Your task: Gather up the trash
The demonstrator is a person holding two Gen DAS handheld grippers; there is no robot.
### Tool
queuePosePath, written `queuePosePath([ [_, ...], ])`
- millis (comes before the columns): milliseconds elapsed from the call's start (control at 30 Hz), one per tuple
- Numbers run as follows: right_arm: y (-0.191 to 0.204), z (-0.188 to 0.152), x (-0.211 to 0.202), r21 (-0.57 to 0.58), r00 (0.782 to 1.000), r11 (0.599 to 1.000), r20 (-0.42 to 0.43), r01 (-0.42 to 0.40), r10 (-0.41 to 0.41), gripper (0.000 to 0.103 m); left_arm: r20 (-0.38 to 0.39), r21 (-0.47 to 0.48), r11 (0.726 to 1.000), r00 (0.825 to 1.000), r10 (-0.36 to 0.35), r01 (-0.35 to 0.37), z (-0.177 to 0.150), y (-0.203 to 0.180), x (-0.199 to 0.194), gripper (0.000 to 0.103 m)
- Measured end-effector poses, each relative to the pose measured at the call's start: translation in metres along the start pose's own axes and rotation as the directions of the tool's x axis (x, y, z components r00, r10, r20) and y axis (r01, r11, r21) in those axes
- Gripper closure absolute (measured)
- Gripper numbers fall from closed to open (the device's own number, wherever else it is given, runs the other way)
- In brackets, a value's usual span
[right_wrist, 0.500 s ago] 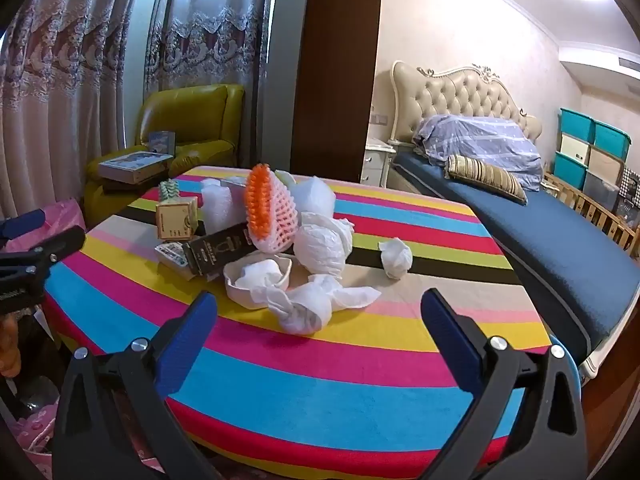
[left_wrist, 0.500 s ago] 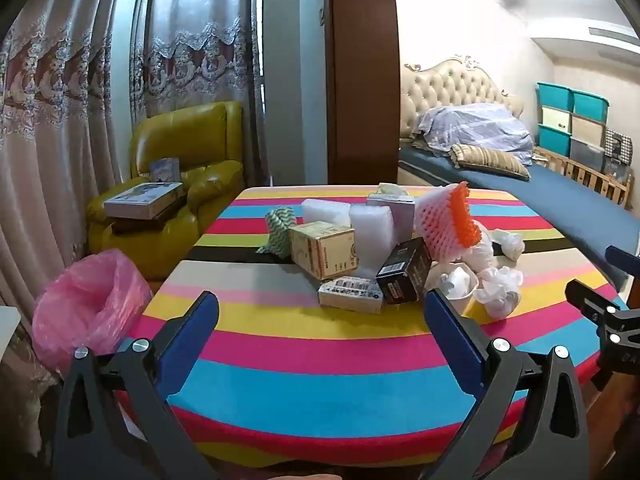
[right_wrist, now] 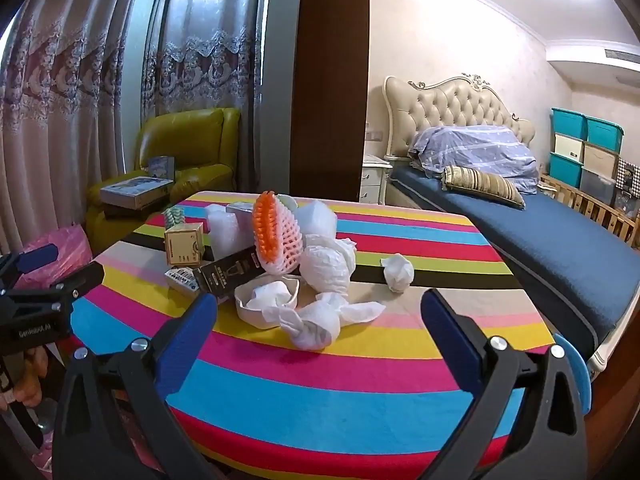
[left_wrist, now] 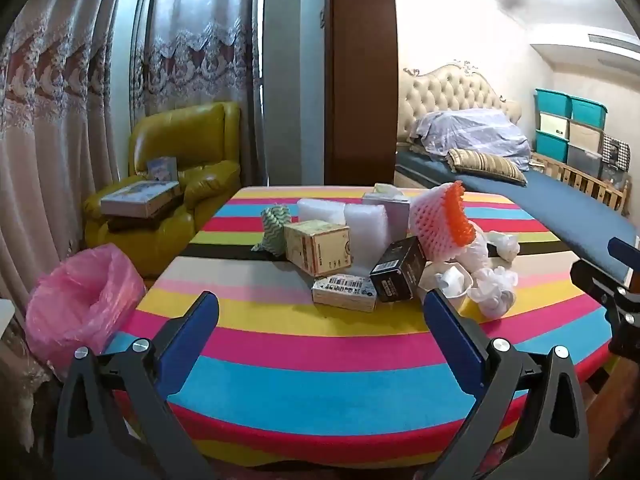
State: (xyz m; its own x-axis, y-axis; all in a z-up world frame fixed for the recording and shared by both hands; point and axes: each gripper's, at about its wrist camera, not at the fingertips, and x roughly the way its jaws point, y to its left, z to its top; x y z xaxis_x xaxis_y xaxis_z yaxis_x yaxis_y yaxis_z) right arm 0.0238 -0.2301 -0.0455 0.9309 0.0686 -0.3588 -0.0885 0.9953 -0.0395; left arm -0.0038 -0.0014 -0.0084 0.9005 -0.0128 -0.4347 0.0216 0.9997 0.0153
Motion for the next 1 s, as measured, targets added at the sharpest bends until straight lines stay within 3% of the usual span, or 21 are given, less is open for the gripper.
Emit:
queuePosePath([
  [400,-0.0023,-0.0019,0.0029,-0.006,1.000,1.000,-0.010,0.003,-0.003,0.004,-0.004,0.024,0.999,0.999,-0.033,0.033,-0.0041,-0.0075,-0.0027,0.007],
  [1000,-0.0039,-0.0041,0.0024,-0.001,1.000,1.000,-0.020,0.000,0.000,0.004,-0.024,0.027,0.999,0.999,-0.026,0.027,-0.0088,-0.0071,0.0024,0.007],
])
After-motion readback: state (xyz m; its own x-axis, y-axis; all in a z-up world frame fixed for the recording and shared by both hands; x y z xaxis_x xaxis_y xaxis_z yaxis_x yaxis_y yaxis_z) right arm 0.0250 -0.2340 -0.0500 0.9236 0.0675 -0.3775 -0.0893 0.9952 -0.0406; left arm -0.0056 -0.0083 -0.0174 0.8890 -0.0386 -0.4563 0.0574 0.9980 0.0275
